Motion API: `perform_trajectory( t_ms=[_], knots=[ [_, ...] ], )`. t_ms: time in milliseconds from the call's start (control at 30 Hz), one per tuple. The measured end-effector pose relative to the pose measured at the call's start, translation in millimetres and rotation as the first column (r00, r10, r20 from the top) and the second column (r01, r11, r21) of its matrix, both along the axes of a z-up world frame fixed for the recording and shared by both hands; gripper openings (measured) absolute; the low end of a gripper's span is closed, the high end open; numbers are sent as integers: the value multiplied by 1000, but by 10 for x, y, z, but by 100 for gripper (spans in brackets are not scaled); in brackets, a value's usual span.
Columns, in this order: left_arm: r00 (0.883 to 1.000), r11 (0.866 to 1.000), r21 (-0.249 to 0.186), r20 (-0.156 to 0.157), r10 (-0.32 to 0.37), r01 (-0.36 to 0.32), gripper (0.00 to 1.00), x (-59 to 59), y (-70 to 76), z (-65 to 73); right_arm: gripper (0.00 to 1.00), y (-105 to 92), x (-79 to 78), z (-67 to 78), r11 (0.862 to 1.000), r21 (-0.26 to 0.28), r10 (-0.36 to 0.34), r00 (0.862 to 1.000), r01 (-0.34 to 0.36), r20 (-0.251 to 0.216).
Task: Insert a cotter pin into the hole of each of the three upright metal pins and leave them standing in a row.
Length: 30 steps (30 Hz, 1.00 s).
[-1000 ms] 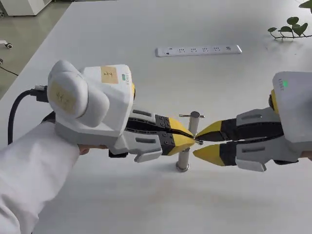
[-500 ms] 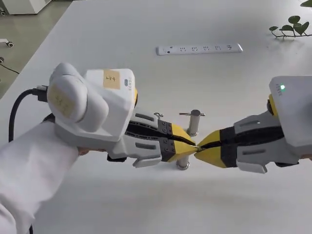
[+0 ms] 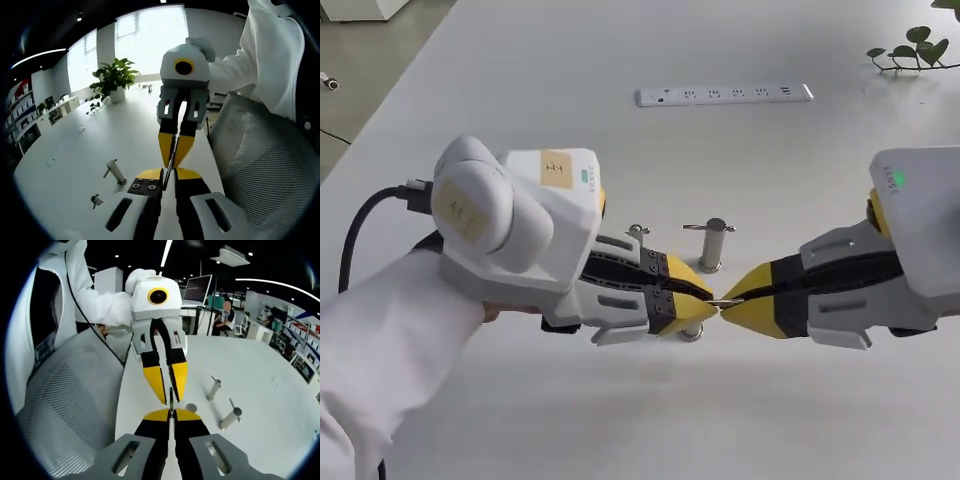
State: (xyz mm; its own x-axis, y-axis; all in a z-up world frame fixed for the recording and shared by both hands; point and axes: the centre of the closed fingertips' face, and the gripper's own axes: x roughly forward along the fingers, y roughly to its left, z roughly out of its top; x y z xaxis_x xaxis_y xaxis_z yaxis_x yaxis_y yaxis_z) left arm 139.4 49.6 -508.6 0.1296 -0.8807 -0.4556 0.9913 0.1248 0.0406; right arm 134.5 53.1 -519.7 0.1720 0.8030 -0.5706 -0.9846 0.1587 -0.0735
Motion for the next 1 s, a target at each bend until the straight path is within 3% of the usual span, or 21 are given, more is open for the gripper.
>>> perform_trajectory(
  t_ms=[67,133,233,400,633,933,1000],
  knots=[
    [1000,1000,11,22,22,-22,28,57,11,-38,0,-37,46,-20,1000,-5,-16,1000,16,1],
    [999,998,27,19,50,-50,35,107,33,-102,0,-89,97,-60,999,-15,-35,999,35,-1],
    [997,997,20,-3,75,-74,30,148,50,-165,0,-162,152,-123,998,-27,-60,998,60,-6],
    [990,991,19,-40,132,-132,32,229,60,-297,0,-275,205,-270,994,-68,-87,996,86,-11],
    [984,988,15,-80,158,-157,28,283,29,-434,0,-326,327,-448,991,-73,-113,993,110,-39],
    [982,986,16,-97,165,-164,14,330,32,-482,0,-271,291,-395,994,-60,-95,995,93,-39],
    [982,986,17,-89,169,-168,11,350,40,-481,0,-267,291,-387,994,-56,-94,995,92,-41]
  ],
)
